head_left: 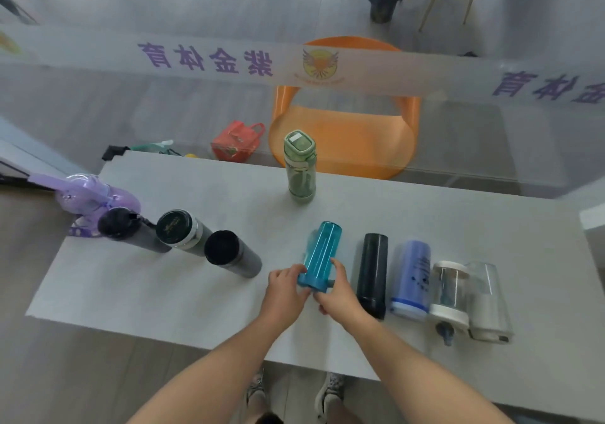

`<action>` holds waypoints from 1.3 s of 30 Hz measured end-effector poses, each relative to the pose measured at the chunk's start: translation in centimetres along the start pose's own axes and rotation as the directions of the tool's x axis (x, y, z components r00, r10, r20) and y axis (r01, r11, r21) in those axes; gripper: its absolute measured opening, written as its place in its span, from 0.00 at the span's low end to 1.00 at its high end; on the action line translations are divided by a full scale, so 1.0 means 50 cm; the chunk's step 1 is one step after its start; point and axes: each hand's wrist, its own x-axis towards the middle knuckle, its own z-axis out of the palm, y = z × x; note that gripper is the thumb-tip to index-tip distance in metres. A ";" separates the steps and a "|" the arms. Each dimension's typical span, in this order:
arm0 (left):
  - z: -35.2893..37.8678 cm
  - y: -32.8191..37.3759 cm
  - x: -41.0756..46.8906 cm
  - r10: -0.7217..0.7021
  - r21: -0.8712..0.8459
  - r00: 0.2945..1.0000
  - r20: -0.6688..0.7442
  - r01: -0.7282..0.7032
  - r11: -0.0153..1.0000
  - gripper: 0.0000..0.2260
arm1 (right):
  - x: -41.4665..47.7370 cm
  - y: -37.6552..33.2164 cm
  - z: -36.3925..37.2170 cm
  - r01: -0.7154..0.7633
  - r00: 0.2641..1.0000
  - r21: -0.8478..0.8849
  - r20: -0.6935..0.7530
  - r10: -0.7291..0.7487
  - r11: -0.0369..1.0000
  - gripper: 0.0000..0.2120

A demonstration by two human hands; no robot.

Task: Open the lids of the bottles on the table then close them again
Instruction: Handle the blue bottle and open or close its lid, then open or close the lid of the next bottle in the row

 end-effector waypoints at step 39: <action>0.096 0.104 -0.083 0.286 0.095 0.935 0.208 -0.310 0.946 0.20 | -0.143 0.197 -0.086 -0.055 0.859 -0.177 -0.510 -0.044 0.983 0.22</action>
